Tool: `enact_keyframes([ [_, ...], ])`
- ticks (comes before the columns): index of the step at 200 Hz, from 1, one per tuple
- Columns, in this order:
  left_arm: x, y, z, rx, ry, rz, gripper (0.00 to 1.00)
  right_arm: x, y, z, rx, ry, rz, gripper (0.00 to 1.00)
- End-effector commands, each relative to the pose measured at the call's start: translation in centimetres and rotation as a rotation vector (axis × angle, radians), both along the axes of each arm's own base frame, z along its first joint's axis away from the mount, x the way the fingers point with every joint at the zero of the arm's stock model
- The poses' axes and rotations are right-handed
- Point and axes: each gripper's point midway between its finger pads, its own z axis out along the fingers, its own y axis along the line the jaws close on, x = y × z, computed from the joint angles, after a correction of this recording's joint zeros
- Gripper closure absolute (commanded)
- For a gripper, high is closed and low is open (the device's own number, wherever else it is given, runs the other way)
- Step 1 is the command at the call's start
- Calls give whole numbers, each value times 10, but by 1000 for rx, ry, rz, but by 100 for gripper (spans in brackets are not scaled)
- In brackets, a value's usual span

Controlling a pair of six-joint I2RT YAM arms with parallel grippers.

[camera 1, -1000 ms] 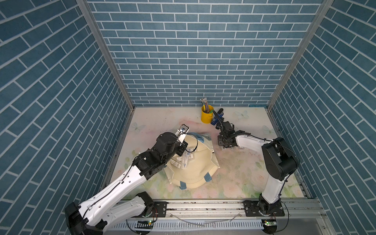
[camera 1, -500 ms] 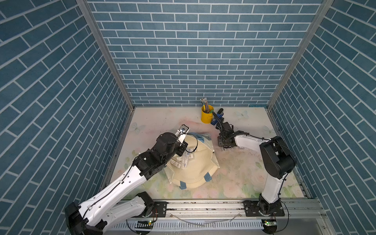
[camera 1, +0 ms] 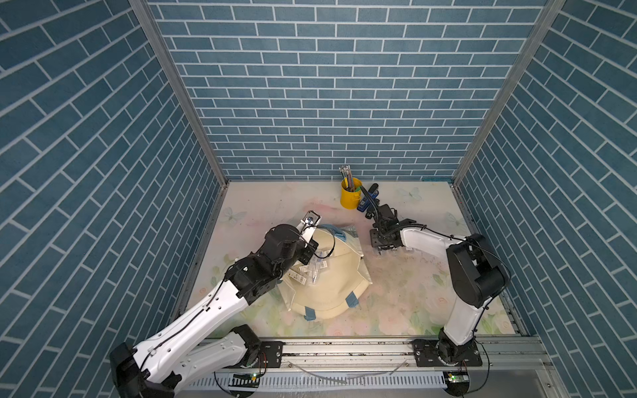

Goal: Take out the compass set from the canvas bag
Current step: Place the compass set at the center of the board, then pick up the compass set from the canvas bag.

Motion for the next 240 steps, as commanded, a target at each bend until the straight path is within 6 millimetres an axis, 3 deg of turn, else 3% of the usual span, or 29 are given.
enact_keyframes([
  [1,3,-2,19,-55,-45,1,100,-16,-8,82,54,-115,43,44],
  [21,2,-3,22,-49,-39,-8,100,-44,0,138,172,-197,128,46],
  [49,2,-5,22,-46,-27,-17,100,-95,33,209,313,-320,344,46],
  [60,1,-6,21,-39,-14,-22,100,-116,49,229,359,-339,430,52],
  [80,-1,-4,22,-28,-1,-23,100,-146,74,250,361,-359,562,53],
  [100,-2,-3,24,-35,-2,-19,100,-165,96,249,309,-358,657,50],
  [119,-3,-2,23,-42,6,-18,100,-173,117,241,262,-355,722,41],
  [153,-7,-2,23,-54,15,-24,100,-165,139,220,163,-351,758,41],
  [175,-9,-1,24,-58,16,-25,100,-147,139,202,54,-360,722,51],
  [197,-11,0,26,-65,19,-30,100,-142,142,201,51,-374,717,59],
  [221,-16,0,28,-31,41,-54,87,-141,144,205,99,-379,718,72],
  [240,-24,3,31,-12,71,-70,68,-139,145,210,187,-363,721,78],
])
